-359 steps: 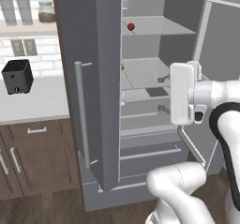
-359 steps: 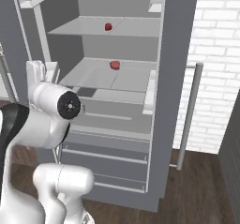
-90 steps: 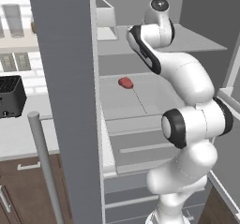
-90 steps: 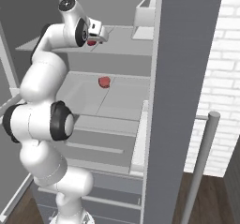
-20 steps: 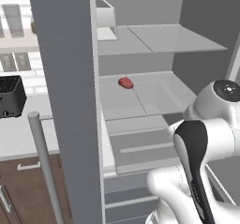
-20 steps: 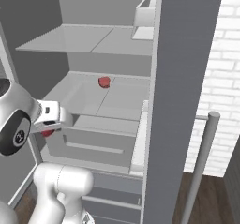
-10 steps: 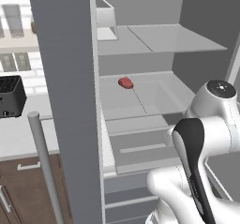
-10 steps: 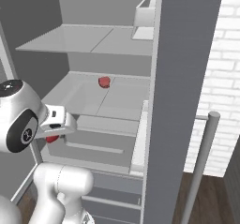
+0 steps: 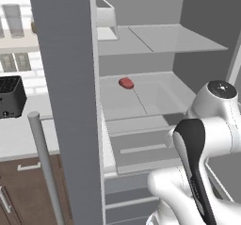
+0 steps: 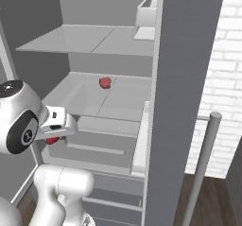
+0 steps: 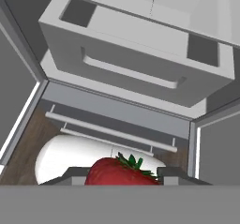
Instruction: Take the strawberry from the fridge and place it on top of the pancake, located on the dining counter.
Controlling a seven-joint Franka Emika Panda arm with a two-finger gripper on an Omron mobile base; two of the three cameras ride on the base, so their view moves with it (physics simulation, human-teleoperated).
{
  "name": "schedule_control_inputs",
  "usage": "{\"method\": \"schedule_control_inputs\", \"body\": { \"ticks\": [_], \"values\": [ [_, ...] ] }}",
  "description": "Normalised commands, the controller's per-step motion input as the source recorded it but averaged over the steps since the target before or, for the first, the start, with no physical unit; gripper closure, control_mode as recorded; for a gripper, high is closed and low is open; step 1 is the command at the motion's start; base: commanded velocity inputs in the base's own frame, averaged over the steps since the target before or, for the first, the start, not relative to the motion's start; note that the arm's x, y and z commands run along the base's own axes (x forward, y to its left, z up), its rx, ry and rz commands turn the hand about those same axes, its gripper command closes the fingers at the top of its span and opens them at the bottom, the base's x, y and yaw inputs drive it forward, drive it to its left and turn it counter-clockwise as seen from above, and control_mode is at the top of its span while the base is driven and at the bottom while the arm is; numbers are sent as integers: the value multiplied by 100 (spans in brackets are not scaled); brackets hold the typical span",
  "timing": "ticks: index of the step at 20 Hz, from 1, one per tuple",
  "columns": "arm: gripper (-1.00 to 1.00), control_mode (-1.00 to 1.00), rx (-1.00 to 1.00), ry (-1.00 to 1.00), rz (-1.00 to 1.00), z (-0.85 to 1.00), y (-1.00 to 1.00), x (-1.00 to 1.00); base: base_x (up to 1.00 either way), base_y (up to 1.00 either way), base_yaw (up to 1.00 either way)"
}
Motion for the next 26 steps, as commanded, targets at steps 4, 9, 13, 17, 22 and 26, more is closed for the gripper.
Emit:
{"method": "schedule_control_inputs", "body": {
  "ticks": [4,9,13,17,22,26],
  "values": [
    [100,100,0,0,0,0,0,0,-54,9,-19],
    [100,100,0,0,0,0,0,0,-74,27,-31],
    [100,100,0,0,0,0,0,0,-46,70,-43],
    [100,100,0,0,0,0,0,0,-24,69,-48],
    [100,100,0,0,0,0,0,0,-32,6,-60],
    [100,100,0,0,0,0,0,0,-22,-29,-69]
  ]
}}
